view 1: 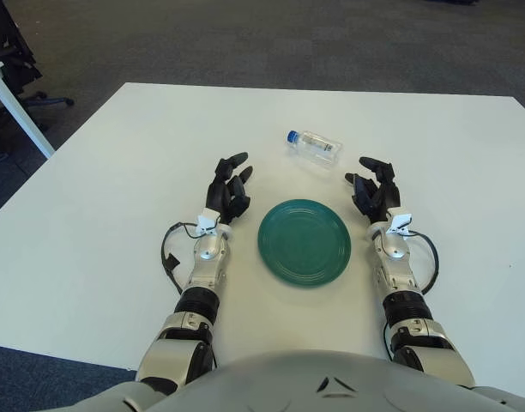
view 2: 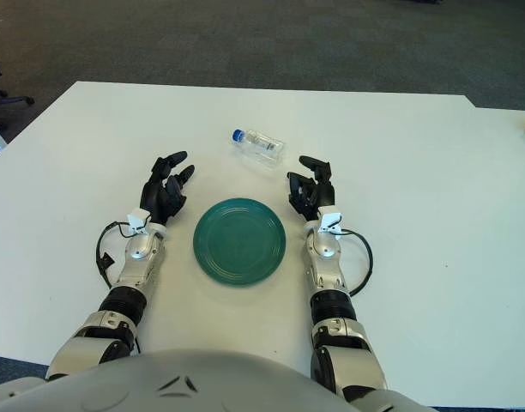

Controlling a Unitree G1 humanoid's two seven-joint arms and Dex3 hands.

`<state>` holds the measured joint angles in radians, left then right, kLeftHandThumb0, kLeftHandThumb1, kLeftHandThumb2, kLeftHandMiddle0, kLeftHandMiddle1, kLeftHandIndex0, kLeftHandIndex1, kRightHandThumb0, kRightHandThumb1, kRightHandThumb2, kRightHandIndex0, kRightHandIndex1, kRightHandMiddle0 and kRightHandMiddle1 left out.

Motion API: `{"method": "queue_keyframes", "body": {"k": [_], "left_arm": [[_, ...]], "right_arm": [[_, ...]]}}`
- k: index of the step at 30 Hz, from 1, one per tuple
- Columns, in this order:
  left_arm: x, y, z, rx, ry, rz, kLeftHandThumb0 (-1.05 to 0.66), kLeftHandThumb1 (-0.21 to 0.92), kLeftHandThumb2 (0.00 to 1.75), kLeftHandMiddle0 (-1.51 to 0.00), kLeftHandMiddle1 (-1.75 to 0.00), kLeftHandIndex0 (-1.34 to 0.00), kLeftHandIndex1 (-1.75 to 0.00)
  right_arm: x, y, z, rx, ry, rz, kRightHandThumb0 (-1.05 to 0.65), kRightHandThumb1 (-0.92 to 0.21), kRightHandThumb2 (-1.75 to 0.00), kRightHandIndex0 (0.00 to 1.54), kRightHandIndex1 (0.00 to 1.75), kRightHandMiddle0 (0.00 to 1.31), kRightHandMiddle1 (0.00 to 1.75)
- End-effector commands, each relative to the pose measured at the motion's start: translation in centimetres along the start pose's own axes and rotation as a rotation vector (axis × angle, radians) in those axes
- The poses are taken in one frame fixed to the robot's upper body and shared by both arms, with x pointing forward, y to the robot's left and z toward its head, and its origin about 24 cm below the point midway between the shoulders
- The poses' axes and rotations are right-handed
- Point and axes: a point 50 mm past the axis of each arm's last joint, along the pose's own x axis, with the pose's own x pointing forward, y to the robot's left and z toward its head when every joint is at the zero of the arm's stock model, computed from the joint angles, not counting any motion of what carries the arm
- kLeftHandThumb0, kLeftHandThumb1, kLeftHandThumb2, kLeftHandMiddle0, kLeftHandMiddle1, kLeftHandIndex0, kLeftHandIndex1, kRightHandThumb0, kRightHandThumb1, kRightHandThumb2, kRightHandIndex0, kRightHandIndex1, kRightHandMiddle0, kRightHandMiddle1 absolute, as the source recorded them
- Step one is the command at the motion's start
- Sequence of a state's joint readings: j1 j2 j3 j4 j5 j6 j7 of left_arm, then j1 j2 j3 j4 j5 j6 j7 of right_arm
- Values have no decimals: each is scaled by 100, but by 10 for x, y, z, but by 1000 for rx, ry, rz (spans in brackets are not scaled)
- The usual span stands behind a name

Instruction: Put the bottle into the plate.

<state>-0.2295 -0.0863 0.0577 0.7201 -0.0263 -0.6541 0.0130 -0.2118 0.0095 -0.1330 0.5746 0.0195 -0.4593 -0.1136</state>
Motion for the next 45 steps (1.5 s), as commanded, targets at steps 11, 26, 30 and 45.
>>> {"method": "queue_keyframes", "body": {"k": [11,26,30,45], "left_arm": [[-21,4,-23,-29,139,60,-68,92,87,-72,-13,-36,-91],[-20,2,-27,-13,185,91,-69,92,80,-75,-15,-40,-93],[-20,1,-29,-29,196,90,-70,92,80,-74,-15,-41,-93],[-18,-4,-29,-61,192,113,-68,92,76,-76,-17,-44,-95]], "right_arm": [[-5,-10,-11,-11,64,-31,-41,-83,-58,49,67,9,118],[38,-47,68,-479,-180,-54,-64,-92,-47,39,42,1,99],[47,-45,76,-573,-228,-19,-67,-92,-49,41,30,0,94],[66,-47,84,-673,-304,58,-66,-92,-40,47,13,0,83]]}}
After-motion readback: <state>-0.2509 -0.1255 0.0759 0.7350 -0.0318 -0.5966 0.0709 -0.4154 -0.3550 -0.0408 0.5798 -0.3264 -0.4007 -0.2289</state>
